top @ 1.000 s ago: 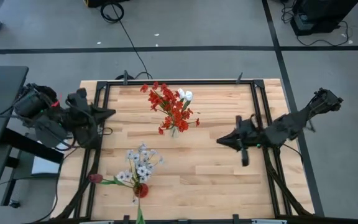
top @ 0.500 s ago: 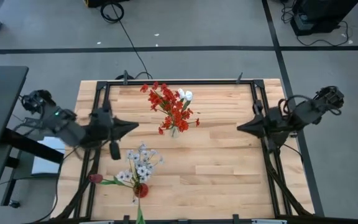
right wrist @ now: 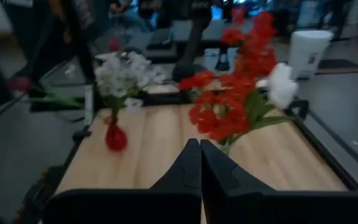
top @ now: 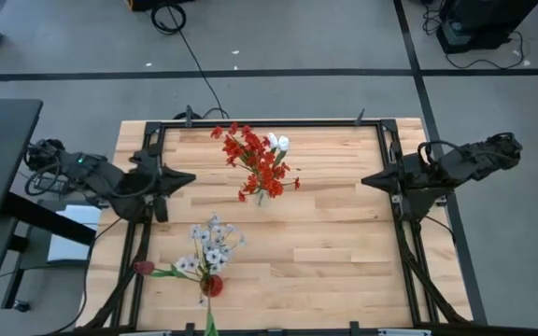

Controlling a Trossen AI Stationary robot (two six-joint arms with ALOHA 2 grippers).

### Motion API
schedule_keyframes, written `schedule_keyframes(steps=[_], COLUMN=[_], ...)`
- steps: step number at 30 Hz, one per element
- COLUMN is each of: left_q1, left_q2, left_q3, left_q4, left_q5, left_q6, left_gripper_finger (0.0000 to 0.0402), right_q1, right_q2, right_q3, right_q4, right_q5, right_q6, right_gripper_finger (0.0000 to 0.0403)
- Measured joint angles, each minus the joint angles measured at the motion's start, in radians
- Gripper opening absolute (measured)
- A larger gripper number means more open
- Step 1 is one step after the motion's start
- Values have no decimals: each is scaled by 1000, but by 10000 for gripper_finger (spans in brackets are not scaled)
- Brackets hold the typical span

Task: Sort flowers into vase by color
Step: Return to Home Position

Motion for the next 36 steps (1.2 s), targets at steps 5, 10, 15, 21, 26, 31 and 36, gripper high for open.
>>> schedule_keyframes(steps=[5, 10, 15, 21, 26, 31, 36], left_q1=[13, 39, 62, 67, 87, 97, 98], left_q2=[-206, -361, -451, -504, -531, -532, -570], left_q3=[-195, -344, -478, -560, -607, -688, -758], left_q4=[126, 126, 135, 162, 199, 252, 308], left_q5=[56, 131, 224, 243, 239, 258, 268], left_q6=[145, 120, 113, 112, 93, 97, 140], left_gripper_finger=[0, 0, 0, 0, 0, 0, 0], right_q1=[-13, -36, -39, -43, -78, -96, -137], right_q2=[-97, -197, -273, -287, -289, -291, -321], right_q3=[-91, -162, -294, -504, -631, -742, -863], right_q4=[129, 132, 268, 583, 633, 795, 907], right_q5=[-12, -51, -55, -77, -104, -106, -103], right_q6=[-73, -70, -24, -47, 57, 48, 34], right_gripper_finger=[0, 0, 0, 0, 0, 0, 0])
